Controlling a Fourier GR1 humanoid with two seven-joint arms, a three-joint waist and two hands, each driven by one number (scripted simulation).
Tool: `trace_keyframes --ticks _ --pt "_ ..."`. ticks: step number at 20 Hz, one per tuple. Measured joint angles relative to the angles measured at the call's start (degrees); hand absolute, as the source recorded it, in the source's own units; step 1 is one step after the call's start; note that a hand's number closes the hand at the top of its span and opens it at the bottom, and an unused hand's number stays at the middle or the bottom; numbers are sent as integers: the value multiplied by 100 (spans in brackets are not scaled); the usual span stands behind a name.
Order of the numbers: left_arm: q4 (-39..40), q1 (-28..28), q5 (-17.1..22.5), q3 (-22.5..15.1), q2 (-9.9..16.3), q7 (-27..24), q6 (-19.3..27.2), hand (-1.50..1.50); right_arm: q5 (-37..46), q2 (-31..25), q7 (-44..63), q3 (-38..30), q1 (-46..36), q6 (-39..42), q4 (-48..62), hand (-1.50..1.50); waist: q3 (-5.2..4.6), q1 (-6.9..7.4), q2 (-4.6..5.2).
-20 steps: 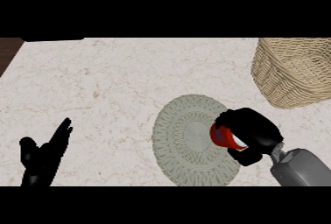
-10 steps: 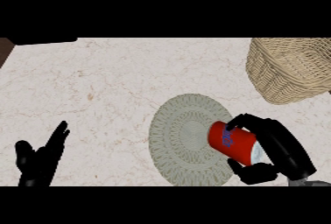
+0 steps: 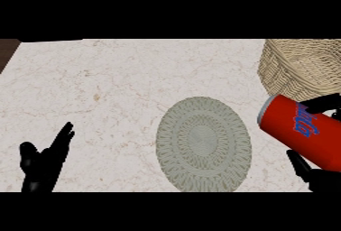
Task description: Pick the can from the placemat and place it in the basket
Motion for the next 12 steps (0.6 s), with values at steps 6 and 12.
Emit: trace_keyframes --ticks 6,12 --pt "52 -135 -34 -29 -10 24 -72 0 -1100 -741 1199 -1380 -967 222 127 150 -6 154 23" --pt "164 -262 -83 -71 -66 -51 -151 0 -1835 -1654 1828 -2143 -1920 498 1104 150 -4 273 41"
